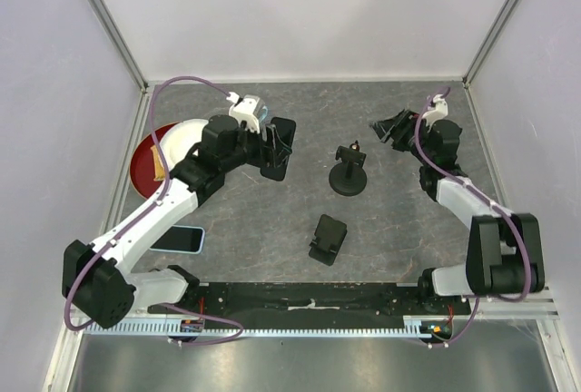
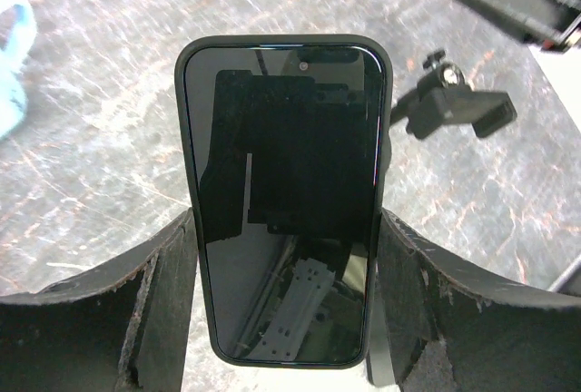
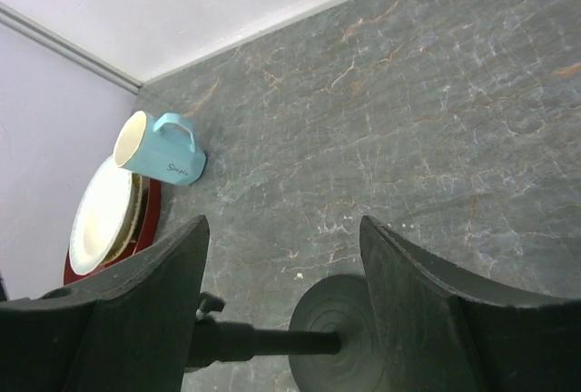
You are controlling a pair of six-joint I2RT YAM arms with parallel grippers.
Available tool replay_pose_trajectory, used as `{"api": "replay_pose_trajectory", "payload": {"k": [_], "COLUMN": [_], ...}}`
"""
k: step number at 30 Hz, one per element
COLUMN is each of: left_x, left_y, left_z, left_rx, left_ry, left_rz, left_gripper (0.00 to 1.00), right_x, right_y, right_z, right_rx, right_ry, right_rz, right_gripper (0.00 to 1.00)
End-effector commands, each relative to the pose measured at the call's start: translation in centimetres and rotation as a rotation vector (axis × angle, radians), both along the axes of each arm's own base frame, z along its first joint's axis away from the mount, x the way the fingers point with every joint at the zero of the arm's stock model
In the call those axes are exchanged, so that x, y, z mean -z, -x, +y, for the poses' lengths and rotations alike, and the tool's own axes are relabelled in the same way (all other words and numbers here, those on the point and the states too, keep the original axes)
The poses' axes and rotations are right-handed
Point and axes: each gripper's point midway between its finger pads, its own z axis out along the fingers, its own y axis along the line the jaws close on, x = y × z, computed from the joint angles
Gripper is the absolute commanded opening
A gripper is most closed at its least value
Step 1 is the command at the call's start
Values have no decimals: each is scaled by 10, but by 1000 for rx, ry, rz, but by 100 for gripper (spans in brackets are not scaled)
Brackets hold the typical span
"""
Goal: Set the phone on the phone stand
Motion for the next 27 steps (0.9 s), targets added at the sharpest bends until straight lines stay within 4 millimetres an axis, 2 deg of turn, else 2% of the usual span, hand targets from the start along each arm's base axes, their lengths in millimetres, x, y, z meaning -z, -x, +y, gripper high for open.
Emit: {"api": "replay_pose_trajectory", "payload": {"k": [1,2,4,5,7,8,9,11,13,14,15,16,17,18,19,20,22,23,24,25,27], "left_x": [-46,-52,-59,-64,-67,-67,-65,-70,-65,-63,-63,-63,-62,-63,-62,-61,-57,-55,-53,-51,-51], "left_y": [11,15,24,29,35,37,37,37,38,38,38,37,37,37,37,36,35,36,37,37,41], "left_z": [-20,-22,-25,-23,-21,-19,-19,-22,-27,-27,-27,-27,-26,-25,-25,-25,-27,-30,-31,-34,-39], "left_rx": [109,124,162,169,184,185,181,192,213,217,218,215,215,214,213,210,218,230,235,243,264], "left_ry": [143,161,182,191,190,188,186,204,209,208,208,206,197,194,191,186,178,173,171,167,167], "left_rz": [-124,-126,-132,-146,-164,-170,-168,-183,-161,-156,-156,-160,-169,-177,-181,-183,-175,-173,-170,-166,-171], "left_gripper": [2,2,2,2,2,2,2,2,2,2,2,2,2,2,2,2,2,2,2,2,2], "right_x": [-53,-73,-86,-105,-114,-125,-122,-130,-138,-139,-151,-153,-147,-158,-159,-155,-164,-160,-168,-161,-164], "right_y": [10,20,32,44,57,69,74,88,91,93,96,95,96,98,99,102,105,107,109,108,111], "right_z": [-16,-20,-23,-22,-14,-7,-3,12,20,35,44,52,73,84,94,112,127,139,145,152,162], "right_rx": [82,105,138,136,114,93,80,39,32,-6,-24,-36,-79,-107,-129,-160,-174,-182,-195,-201,-203], "right_ry": [54,53,14,-13,-86,-116,-136,-174,-173,-152,-138,-126,-111,-114,-115,-112,-105,-93,-90,-71,-57], "right_rz": [-43,-72,-63,-103,-95,-115,-99,-105,-108,-101,-99,-89,-58,-64,-60,-43,-57,-46,-61,-36,-22], "right_gripper": [75,75,75,75,75,75,75,74,74,74,74,74,74,73,73,73,73,74,74,73,73]}}
